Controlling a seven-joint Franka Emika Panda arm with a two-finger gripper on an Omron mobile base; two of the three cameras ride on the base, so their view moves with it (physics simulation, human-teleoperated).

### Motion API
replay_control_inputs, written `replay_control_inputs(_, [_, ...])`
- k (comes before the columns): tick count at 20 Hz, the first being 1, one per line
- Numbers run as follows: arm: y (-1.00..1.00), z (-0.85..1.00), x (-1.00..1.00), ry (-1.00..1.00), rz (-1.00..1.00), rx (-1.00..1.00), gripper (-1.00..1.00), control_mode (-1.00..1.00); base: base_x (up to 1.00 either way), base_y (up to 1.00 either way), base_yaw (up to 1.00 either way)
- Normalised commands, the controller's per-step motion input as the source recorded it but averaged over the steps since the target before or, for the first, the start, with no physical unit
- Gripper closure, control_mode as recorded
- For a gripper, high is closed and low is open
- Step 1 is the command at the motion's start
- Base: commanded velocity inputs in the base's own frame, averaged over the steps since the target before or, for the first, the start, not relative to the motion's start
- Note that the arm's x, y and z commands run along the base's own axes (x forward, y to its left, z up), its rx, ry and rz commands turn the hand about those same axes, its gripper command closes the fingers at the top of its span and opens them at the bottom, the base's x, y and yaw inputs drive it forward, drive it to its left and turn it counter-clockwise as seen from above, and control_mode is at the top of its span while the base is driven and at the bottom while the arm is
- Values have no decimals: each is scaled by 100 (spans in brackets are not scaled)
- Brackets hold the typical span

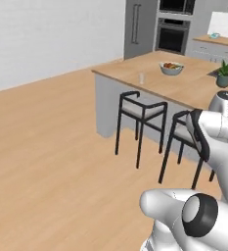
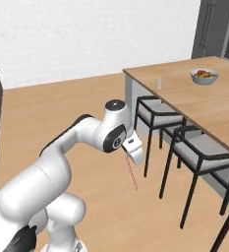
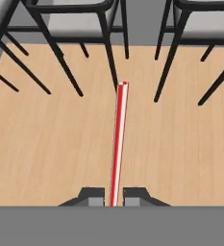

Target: Take a straw from the drawer in front and place it inside the glass cup on the dining counter.

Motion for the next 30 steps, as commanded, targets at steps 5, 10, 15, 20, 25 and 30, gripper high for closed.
replay_control_inputs(5, [0, 0, 0, 0, 0, 0, 100, 100, 100, 78, -39])
replay_control_inputs(10, [0, 0, 0, 0, 0, 0, 100, 100, 100, 81, -37])
replay_control_inputs(15, [0, 0, 0, 0, 0, 0, 100, 100, 100, 79, -36])
replay_control_inputs(20, [0, 0, 0, 0, 0, 0, 100, 100, 100, 70, -35])
replay_control_inputs(25, [0, 0, 0, 0, 0, 0, 100, 100, 100, 62, -34])
replay_control_inputs(30, [0, 0, 0, 0, 0, 0, 100, 100, 100, 43, -34])
